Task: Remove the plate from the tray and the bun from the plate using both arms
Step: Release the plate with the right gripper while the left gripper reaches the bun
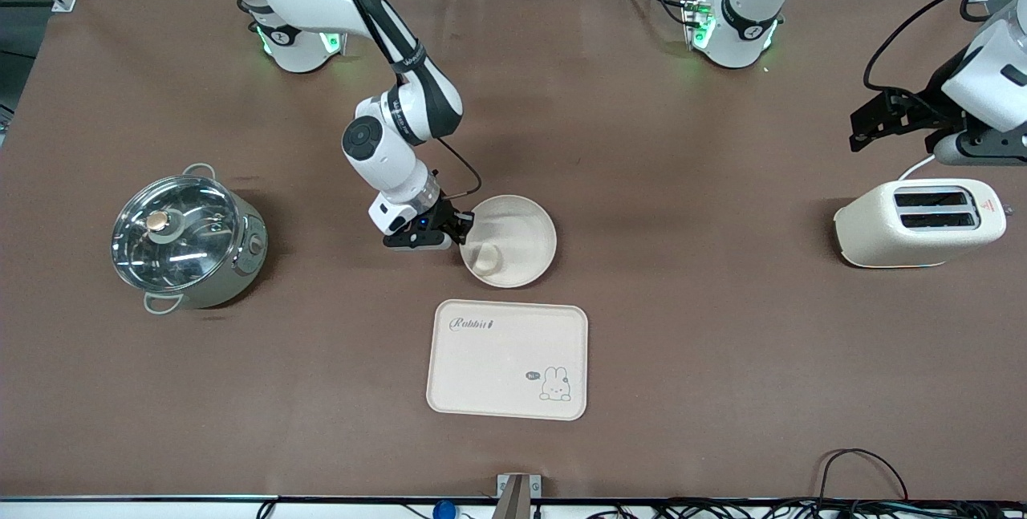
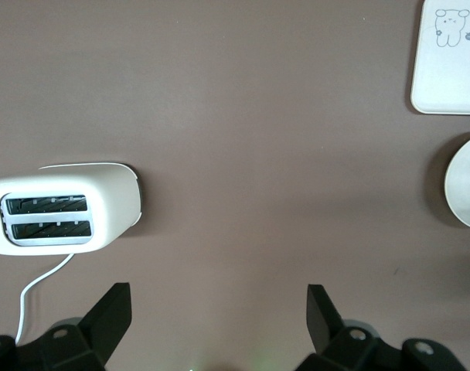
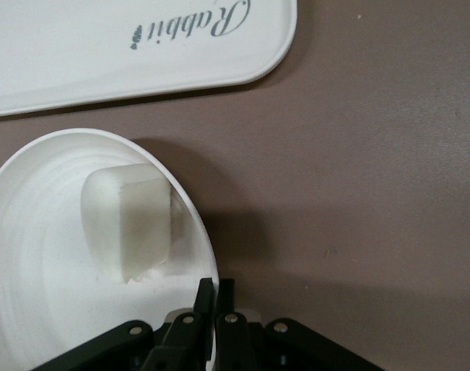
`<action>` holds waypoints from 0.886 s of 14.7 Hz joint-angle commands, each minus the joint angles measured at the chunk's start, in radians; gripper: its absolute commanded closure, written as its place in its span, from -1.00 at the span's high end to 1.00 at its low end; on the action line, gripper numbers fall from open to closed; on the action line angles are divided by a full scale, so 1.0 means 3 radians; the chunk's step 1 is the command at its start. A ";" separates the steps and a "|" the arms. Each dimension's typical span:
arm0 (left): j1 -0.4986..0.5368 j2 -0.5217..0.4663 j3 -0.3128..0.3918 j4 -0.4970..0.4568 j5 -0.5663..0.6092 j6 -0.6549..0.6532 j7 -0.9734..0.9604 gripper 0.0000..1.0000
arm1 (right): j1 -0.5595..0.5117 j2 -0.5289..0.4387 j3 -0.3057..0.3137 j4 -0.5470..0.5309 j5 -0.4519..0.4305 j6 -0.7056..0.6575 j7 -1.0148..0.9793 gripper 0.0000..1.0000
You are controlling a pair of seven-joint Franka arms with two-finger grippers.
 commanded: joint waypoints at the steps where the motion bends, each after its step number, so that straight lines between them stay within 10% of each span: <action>1: -0.0040 0.0184 -0.0016 0.0129 0.0007 0.0071 -0.0045 1.00 | 0.0000 0.0002 0.0001 -0.0016 0.0131 0.0072 0.0012 -0.55; 5: -0.0112 0.0536 -0.0067 0.0098 -0.0013 0.0434 -0.0168 1.00 | -0.0071 -0.0288 -0.0019 0.0009 0.0260 -0.0167 0.0120 1.00; 13: -0.0724 0.1135 -0.0134 -0.0040 -0.0054 0.1140 -0.1041 1.00 | -0.0971 -0.0928 -0.0127 0.0193 0.0056 -0.1435 -0.0550 1.00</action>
